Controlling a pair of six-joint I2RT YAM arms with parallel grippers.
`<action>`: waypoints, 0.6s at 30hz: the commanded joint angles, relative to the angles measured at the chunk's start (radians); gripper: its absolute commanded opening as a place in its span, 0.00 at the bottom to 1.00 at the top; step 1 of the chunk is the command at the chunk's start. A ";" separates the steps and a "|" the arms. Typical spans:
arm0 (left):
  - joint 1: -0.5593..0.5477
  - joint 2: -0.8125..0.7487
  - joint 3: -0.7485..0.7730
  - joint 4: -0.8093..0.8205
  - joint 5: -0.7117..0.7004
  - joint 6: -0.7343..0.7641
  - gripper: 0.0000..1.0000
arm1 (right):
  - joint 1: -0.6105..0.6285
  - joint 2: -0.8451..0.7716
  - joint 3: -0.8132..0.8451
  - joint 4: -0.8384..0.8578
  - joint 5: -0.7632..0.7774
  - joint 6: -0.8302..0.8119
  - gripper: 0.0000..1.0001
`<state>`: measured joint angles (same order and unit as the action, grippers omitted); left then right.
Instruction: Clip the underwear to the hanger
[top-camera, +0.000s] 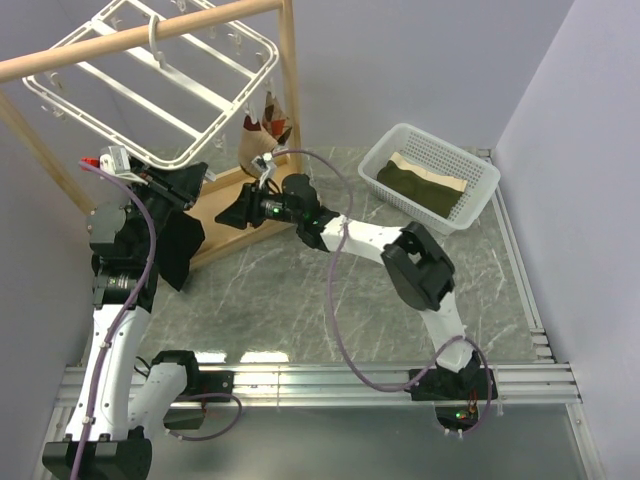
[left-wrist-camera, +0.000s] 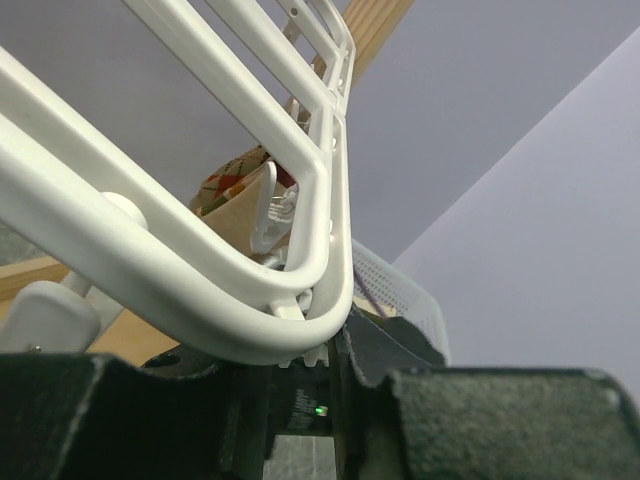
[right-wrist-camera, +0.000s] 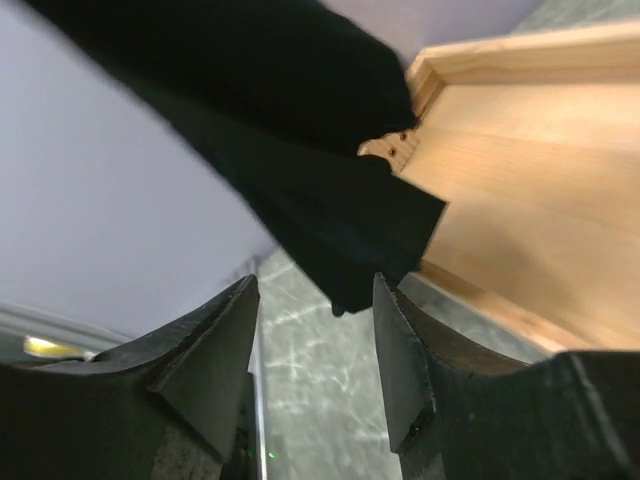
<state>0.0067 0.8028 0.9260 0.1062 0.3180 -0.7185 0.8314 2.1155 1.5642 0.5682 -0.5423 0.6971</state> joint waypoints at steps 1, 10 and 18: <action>0.001 0.009 0.043 0.029 -0.002 -0.018 0.00 | -0.021 0.081 0.092 0.145 -0.054 0.212 0.58; 0.001 0.016 0.062 0.030 0.019 -0.052 0.00 | -0.041 0.345 0.355 0.254 -0.104 0.455 0.63; 0.003 0.013 0.054 0.033 0.026 -0.056 0.00 | -0.023 0.458 0.425 0.246 -0.099 0.515 0.66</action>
<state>0.0067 0.8154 0.9447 0.1043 0.3435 -0.7506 0.7979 2.5366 1.9411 0.7452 -0.6258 1.1584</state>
